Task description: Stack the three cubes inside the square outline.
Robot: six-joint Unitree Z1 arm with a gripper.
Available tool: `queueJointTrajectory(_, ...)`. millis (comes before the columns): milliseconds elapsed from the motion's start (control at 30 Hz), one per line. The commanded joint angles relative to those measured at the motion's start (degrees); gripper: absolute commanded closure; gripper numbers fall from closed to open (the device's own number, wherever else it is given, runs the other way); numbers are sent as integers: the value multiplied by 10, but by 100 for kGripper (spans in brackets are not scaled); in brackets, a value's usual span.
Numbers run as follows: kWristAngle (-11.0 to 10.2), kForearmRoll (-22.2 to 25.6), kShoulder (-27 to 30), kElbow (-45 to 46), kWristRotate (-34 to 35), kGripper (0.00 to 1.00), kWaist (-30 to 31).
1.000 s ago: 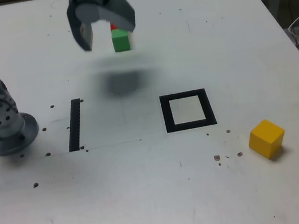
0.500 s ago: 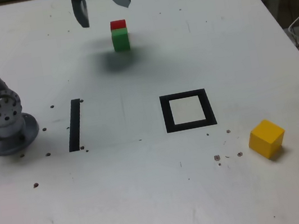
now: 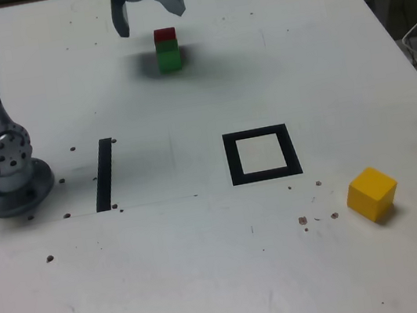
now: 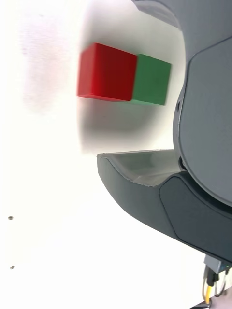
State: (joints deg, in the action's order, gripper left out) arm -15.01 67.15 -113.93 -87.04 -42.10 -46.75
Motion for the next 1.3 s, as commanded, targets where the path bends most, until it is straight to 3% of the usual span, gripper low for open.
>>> queueJointTrajectory(0, -3, -2, -10, -5, -1, 3, -1)
queueJointTrajectory(367, 13, -9, -43, -12, 0, 7, 1)
queueJointTrajectory(900, 15, -9, -85, -45, 0, 14, 6)
queueJointTrajectory(1100, 16, -9, -95, -47, 0, 19, 6)
queueJointTrajectory(1267, 18, -7, -101, -51, 0, 30, 7)
